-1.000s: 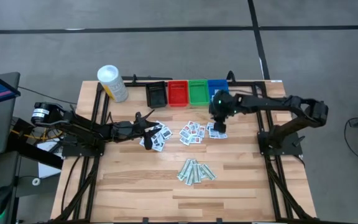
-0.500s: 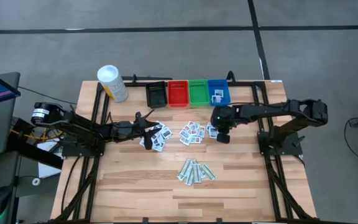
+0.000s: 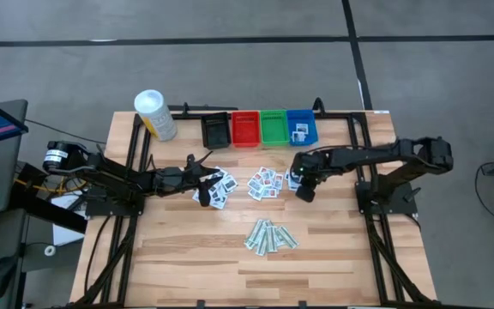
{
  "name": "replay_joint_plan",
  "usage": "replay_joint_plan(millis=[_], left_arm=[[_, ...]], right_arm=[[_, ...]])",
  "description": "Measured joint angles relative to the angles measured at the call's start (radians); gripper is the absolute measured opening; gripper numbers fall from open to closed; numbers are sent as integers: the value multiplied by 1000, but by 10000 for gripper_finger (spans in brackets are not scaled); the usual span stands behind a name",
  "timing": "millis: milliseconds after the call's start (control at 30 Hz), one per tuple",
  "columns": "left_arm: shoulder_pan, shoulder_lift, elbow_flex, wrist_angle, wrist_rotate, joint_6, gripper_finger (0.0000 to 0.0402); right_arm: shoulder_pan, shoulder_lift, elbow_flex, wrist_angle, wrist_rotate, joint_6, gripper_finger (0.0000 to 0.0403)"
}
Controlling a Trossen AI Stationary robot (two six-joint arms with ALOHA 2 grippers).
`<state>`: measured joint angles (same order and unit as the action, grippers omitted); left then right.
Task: Pick & Place First Aid Supplies
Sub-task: Put the blue alcohol pad into the blue bin
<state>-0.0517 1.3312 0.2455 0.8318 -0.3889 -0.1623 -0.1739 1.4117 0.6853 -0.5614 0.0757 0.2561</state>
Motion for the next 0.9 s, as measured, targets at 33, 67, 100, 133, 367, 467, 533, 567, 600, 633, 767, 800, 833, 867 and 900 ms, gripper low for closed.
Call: replay_joint_plan(millis=[33,67,100,133,367,467,533,567,600,633,767,800,833,867,900], left_arm=[[0,0,0,0,0,0,134],[0,0,0,0,0,0,134],[0,0,0,0,0,0,134],[0,0,0,0,0,0,134],[0,0,0,0,0,0,134],[0,0,0,0,0,0,134],[0,0,0,0,0,0,134],[0,0,0,0,0,0,134],[0,0,0,0,0,0,134],[0,0,0,0,0,0,134],[0,0,0,0,0,0,134],[0,0,0,0,0,0,134],[0,0,0,0,0,0,134],[0,0,0,0,0,0,134],[0,0,0,0,0,0,134]], right_arm=[[10,0,0,-3,0,18,70],[21,0,0,-4,0,36,70],[31,0,0,-4,0,54,70],[39,0,0,-4,0,73,70],[77,0,1,-3,0,119,70],[89,0,1,1,0,91,70],[96,0,1,1,0,81,70],[98,0,1,1,0,81,70],[101,0,1,2,0,81,70],[103,0,1,6,0,81,70],[93,0,2,35,0,78,73],[95,0,2,36,1,77,75],[98,0,2,38,4,75,78],[103,0,2,39,4,74,81],[107,0,2,39,3,65,85]])
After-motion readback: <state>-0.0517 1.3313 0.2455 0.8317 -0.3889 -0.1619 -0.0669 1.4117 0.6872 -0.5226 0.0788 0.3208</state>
